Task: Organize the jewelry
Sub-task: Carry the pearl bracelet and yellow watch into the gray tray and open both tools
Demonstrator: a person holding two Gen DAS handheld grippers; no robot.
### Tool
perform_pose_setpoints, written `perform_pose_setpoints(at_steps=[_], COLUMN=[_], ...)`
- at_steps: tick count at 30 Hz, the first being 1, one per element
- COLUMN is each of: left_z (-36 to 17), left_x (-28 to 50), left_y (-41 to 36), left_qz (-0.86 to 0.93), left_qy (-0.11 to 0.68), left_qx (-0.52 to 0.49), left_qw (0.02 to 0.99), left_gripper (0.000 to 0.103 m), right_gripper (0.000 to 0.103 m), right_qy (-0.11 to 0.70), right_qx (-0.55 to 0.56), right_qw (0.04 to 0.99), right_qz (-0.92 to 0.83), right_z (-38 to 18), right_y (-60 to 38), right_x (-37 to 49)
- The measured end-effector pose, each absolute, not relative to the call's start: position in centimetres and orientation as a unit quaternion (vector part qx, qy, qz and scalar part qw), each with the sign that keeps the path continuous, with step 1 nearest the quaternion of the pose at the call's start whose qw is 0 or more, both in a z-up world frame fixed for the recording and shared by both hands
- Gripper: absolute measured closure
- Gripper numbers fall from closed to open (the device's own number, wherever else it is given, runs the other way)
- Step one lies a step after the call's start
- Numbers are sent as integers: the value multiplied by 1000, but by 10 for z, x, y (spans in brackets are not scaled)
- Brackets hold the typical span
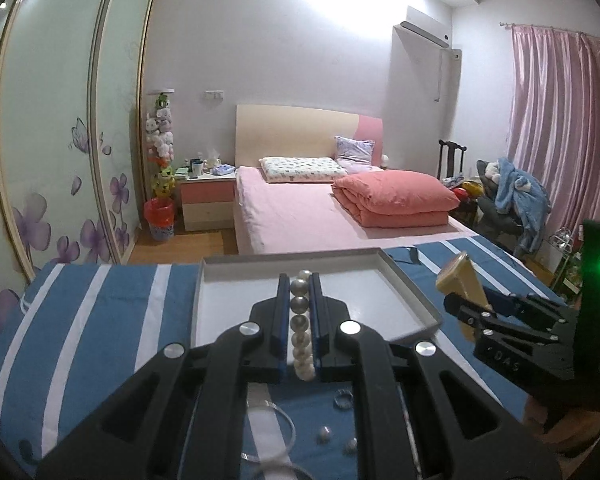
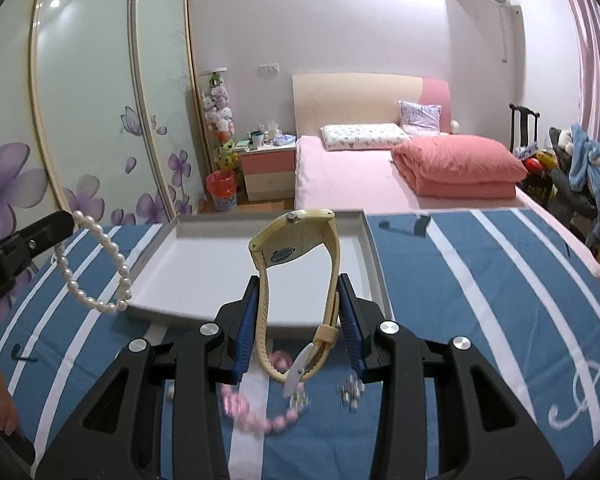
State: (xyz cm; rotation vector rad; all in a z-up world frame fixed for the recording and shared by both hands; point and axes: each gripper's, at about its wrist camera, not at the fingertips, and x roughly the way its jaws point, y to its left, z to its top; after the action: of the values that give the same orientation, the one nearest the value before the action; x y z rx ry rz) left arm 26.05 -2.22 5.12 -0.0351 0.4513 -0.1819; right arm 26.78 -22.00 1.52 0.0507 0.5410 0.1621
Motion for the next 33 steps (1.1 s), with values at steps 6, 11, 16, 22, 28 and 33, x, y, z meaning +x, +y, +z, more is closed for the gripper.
perform_pose_setpoints(at_steps=[6, 11, 16, 22, 28, 33], left_z=[46, 35, 15, -12, -31, -39], left_x=[307, 344, 375, 402, 418, 420], left_y=[-19, -16, -15, -10, -11, -8], left_qz=[-77, -69, -61, -57, -63, -52], left_qy=[227, 236, 257, 292, 325, 333], left_qx=[-17, -28, -27, -38, -50, -49], left_qw=[971, 969, 964, 954, 942, 940], left_gripper=[93, 93, 93, 93, 92, 79], right_gripper=[64, 64, 64, 62, 61, 45], right_qy=[271, 287, 324, 362, 397, 395], right_qx=[18, 27, 24, 21, 25, 18], right_qw=[959, 954, 942, 929, 914, 916], right_qz=[83, 85, 86, 80, 74, 68], right_z=[10, -3, -26, -45, -57, -57], right_y=[-214, -210, -204, -198, -200, -198], right_x=[312, 343, 369, 389, 397, 395])
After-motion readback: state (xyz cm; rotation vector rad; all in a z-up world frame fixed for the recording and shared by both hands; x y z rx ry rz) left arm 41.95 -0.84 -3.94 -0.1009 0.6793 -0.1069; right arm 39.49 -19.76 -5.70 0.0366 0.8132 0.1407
